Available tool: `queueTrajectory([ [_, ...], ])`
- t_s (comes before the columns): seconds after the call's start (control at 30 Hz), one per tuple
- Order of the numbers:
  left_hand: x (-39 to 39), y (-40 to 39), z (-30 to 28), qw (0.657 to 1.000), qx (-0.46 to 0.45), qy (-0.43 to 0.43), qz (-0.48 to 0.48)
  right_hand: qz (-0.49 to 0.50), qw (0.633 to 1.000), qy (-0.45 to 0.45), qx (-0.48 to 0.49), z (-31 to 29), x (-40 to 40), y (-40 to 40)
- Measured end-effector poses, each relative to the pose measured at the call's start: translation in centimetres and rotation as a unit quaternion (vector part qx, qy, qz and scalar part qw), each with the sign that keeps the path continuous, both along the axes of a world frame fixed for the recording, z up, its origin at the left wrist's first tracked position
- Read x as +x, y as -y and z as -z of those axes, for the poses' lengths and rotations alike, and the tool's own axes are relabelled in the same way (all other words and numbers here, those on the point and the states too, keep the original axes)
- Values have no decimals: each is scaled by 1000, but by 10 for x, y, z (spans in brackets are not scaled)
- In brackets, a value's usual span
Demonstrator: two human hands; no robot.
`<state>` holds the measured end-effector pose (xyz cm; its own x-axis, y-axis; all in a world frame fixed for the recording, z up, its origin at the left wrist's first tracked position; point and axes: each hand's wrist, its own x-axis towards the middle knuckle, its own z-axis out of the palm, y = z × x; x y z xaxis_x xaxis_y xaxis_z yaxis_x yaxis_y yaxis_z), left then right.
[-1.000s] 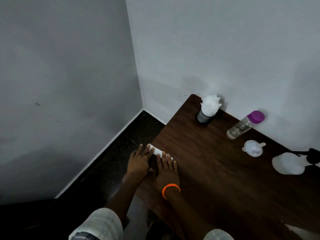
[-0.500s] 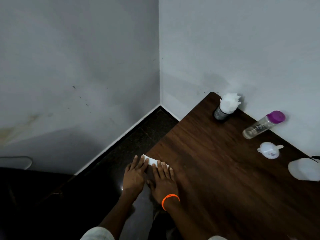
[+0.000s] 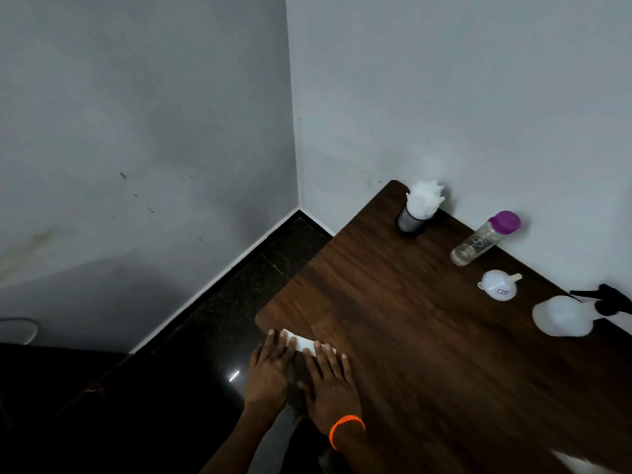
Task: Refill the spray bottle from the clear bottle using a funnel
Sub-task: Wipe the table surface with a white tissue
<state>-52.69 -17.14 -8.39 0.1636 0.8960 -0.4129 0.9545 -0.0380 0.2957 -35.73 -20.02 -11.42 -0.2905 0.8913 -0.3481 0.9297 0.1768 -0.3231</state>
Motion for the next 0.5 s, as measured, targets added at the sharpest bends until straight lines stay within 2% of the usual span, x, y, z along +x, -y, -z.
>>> queueTrajectory([
  [0.13,24,-20,-5,999,-7,-14,33,35,999,12,-2,1,17,-7],
  [0.27,36,-48,10,994,-21,-65,87,67,998,14,-2,5,30,-27],
  [0.5,70,-104,3,990,-4,-76,119,114,993,17,-1,9,53,-72],
])
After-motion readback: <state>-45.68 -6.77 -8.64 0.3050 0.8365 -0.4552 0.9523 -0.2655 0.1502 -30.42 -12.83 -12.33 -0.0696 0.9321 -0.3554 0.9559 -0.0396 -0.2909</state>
